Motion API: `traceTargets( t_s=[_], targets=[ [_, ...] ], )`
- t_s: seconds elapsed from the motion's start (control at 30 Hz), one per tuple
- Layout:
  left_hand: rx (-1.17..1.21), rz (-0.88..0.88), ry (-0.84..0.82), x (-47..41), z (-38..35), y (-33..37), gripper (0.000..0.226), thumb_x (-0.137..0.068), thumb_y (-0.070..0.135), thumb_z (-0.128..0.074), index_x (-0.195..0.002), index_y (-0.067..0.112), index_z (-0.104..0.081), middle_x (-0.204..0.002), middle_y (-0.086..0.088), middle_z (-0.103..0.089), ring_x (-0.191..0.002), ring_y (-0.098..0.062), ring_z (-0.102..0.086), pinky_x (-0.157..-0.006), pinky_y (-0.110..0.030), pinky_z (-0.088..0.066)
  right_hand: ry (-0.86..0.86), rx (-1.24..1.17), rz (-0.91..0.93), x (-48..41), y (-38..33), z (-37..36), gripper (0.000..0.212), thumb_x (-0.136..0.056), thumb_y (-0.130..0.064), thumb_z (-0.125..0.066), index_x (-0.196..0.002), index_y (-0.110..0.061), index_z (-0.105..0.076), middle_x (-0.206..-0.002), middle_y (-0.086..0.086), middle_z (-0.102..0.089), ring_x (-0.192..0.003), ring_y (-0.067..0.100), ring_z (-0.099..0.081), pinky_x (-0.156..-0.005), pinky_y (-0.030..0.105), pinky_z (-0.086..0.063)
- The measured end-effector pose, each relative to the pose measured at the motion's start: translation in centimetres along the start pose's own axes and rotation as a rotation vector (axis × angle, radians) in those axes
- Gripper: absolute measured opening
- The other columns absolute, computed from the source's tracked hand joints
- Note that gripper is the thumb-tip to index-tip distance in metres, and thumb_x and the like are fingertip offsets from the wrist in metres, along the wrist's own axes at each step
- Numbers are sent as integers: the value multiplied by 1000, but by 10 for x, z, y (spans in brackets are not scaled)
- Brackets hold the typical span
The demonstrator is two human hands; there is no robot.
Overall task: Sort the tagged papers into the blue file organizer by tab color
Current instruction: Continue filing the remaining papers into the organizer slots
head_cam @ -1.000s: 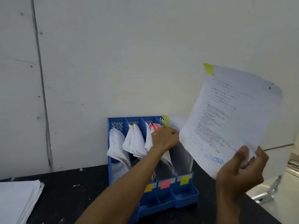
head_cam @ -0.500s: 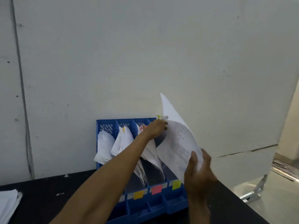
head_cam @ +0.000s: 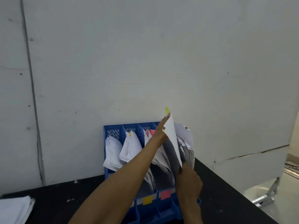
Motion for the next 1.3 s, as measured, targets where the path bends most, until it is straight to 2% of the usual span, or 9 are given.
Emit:
traceTargets(
  t_s=[0.17, 0.43, 0.53, 0.6, 0.7, 0.8, 1.03, 1.17, 1.3],
  targets=[
    [43, -159, 6, 5, 3, 22, 80, -90, 71, -26, -155, 26, -12, -161, 4, -13, -148, -17, -14, -118, -38, -12, -57, -53, -15, 3, 2, -15, 22, -101, -20, -40, -115, -14, -56, -99, 6, -68, -90, 23, -67, -74, 32, -51],
    [-269, -53, 53, -2, 10, -4, 58, -101, 8, -28, -155, 15, -10, -160, -8, -18, -145, -26, -22, -114, -34, -23, -24, -194, 83, 7, -14, -13, 24, -100, -34, -42, -107, -16, -57, -89, 0, -64, -78, 16, -62, -66, 28, -45],
    [-328, -29, 69, -5, 8, -14, 61, -99, 9, -29, -155, 12, -5, -146, -17, -40, -130, -33, -43, -102, -41, -39, 159, -144, 19, 9, -8, 3, 14, -97, -23, -51, -92, -15, -62, -77, 2, -64, -63, 16, -58, -54, 24, -38],
    [-437, -38, 43, -9, 5, -18, 60, -100, 16, -30, -154, 8, -5, -138, -18, -48, -119, -34, -51, -93, -42, -44, 7, 15, -27, 9, 0, -6, 17, -97, -19, -47, -95, -18, -63, -84, 0, -67, -74, 16, -64, -58, 24, -41],
    [-619, -85, 11, -12, 0, -23, 65, -103, 38, -26, -154, 8, 2, -159, -15, -16, -143, -32, -25, -113, -51, -26, -69, -4, -68, 7, 7, -8, 20, -98, -18, -42, -105, -15, -61, -93, 2, -68, -77, 16, -61, -62, 25, -42],
    [-554, -178, 84, -6, 9, -9, 67, -103, 48, -23, -154, 13, 2, -162, -9, -3, -149, -24, -6, -119, -51, -13, 76, -220, -57, 3, 5, 10, 20, -98, -22, -45, -95, -11, -61, -72, 3, -58, -60, 16, -49, -57, 28, -40],
    [-395, -439, 286, 70, 129, 10, 50, -104, 37, -34, -150, 18, -31, -159, -1, -25, -146, -11, -20, -119, -28, -16, 329, -263, 181, 15, -53, 50, 22, -94, -16, -53, -92, -1, -68, -81, 20, -65, -72, 37, -58, -66, 38, -45],
    [-451, -541, 567, 167, 252, -10, 39, -102, 25, -42, -138, 10, -50, -142, -6, -50, -133, -15, -44, -114, -25, -30, 274, -421, 357, 69, -125, 59, 26, -93, -20, -55, -104, -1, -70, -86, 20, -71, -72, 38, -66, -67, 39, -52],
    [-563, -246, 912, 282, 377, -90, 33, -94, 24, -47, -116, 8, -66, -118, -8, -66, -111, -25, -60, -99, -34, -46, 102, -654, 492, 144, -206, 43, 16, -93, -15, -61, -99, -6, -72, -83, 10, -72, -68, 24, -66, -66, 27, -49]
  ],
)
Point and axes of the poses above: each hand's wrist, its own x-axis away from the middle knuckle, its own z-axis out of the back of the hand, y = z × x, the point moved 8 cm from there along -x, towards the middle knuckle
